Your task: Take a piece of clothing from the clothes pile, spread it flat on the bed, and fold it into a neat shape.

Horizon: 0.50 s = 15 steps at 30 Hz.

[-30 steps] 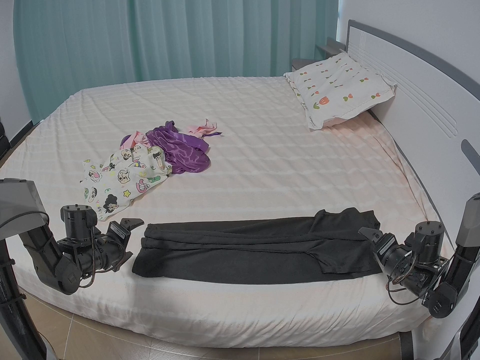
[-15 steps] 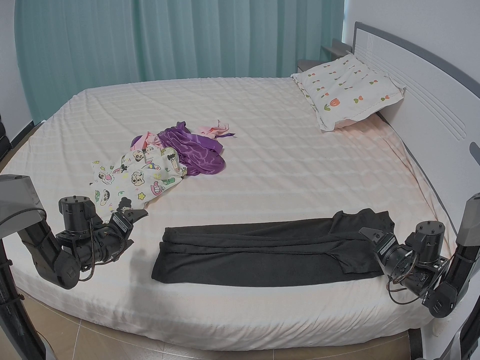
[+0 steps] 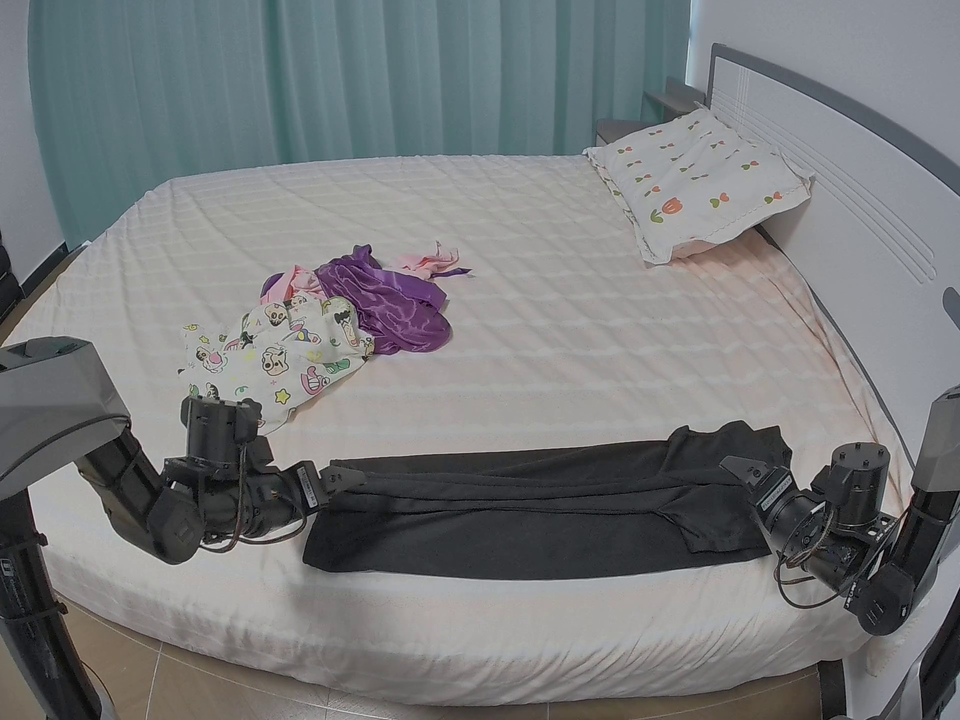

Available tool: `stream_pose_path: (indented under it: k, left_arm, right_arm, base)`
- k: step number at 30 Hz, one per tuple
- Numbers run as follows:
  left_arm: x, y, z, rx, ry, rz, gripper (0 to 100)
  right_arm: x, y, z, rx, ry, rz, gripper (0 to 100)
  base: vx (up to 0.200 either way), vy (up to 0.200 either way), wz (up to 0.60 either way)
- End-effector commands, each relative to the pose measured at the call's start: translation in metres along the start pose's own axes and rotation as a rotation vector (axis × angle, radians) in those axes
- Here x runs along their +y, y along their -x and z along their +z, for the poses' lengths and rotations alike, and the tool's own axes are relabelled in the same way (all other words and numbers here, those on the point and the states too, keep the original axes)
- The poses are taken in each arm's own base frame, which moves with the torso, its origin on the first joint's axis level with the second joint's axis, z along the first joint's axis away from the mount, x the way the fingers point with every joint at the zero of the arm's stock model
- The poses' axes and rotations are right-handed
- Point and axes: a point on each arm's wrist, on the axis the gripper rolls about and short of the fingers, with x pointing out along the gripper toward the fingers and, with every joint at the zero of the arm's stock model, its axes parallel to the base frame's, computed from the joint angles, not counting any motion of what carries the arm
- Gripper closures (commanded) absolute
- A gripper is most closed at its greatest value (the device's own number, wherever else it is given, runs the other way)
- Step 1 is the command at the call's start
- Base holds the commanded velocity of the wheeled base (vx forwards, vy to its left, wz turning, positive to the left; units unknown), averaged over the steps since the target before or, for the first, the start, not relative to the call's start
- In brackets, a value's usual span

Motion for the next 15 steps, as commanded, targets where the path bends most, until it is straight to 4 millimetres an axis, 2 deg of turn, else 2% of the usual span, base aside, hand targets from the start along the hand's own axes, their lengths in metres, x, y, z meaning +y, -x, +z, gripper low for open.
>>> stream_pose_path:
  k: [1, 15]
  left_arm:
    - [-0.02, -0.027, 0.012, 0.007, -0.137, 0.042, 0]
    - [-0.009, -0.05, 0.004, 0.049, -0.162, 0.122, 0]
  right_arm:
    - [-0.002, -0.002, -0.002, 0.007, 0.002, -0.011, 0]
    - [-0.003, -0.003, -0.005, 0.02, 0.009, -0.014, 0]
  base:
    - [0.0, 0.0, 0.0]
    - [0.0, 0.0, 0.0]
